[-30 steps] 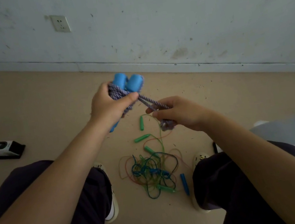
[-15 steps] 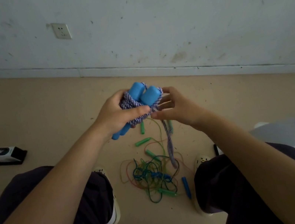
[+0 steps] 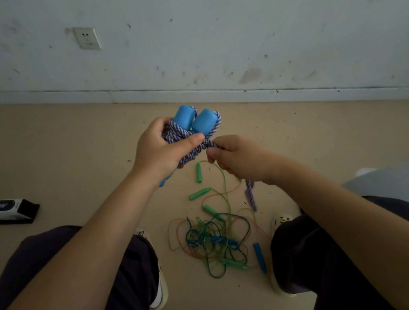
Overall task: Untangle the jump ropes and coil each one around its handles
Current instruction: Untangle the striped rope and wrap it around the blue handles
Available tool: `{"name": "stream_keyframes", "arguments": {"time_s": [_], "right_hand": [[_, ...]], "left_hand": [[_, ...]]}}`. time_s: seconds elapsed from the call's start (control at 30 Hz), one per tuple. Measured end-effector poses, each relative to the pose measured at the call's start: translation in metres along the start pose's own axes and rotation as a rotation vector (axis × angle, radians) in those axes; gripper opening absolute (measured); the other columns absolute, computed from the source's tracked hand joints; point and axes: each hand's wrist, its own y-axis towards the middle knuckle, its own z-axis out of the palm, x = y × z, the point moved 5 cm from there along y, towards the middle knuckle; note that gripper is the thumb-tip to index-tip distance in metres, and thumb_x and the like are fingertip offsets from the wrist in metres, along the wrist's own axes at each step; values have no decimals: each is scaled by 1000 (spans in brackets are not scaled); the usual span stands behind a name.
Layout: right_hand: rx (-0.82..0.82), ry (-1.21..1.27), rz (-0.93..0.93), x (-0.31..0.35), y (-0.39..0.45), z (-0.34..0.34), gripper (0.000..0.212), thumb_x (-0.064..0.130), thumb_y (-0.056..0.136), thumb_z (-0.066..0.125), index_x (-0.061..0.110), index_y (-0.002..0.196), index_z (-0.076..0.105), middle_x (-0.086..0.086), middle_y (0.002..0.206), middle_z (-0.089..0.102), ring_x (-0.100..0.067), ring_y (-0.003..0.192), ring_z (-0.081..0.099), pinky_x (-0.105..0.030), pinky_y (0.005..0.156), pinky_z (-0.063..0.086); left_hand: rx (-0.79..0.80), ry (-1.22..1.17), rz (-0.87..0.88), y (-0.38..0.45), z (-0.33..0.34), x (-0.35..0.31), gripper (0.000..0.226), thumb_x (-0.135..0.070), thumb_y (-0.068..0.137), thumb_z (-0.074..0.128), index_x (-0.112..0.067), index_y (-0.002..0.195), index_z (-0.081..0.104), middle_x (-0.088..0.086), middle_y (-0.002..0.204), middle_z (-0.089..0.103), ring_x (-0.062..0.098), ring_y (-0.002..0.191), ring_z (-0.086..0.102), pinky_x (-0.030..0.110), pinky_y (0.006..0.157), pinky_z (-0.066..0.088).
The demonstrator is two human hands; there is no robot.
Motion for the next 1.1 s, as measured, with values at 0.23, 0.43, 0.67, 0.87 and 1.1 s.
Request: {"name": "stream_keyframes", "arguments": {"time_s": [0.23,0.43,0.67,0.87,1.1], "right_hand": [[-15,83,-64,1,-11,-16,31,29,102,48,19,74,54,13,52,46,-1,43,39,-20,47,35],[-27,159,-105,-2,-10,-22,26,24,101,50,17,78,59,13,51,43,-3,44,37,-21,47,33],[-128,-13,-246,4,-6,-24,25,27,89,70,4,78,67,2,61,54,-2,53,44,-20,51,35],[-140,224,-102,-8,1,-34,22,22,84,75,2,87,64,7,50,51,-8,42,41,-22,42,34],[-131,407,-125,-11,-7,-48,13,15,90,68,11,99,61,-8,66,59,-21,53,47,-30,49,39]], "left_hand": [[-46,161,52,5,-7,4,63,-44,68,87,-18,118,58,2,101,68,22,79,69,41,65,59],[136,302,54,0,2,2,67,-43,61,92,-27,118,60,-9,99,65,14,85,67,33,66,56],[413,483,44,-17,27,-2,58,-61,59,85,-31,104,67,-9,91,68,8,77,68,32,58,56],[345,470,102,-10,18,-5,44,-59,72,78,-30,103,67,-8,92,70,2,80,65,26,67,51],[262,438,69,-5,8,-1,44,-59,75,77,-33,108,67,-8,93,70,7,74,69,29,62,55]]}}
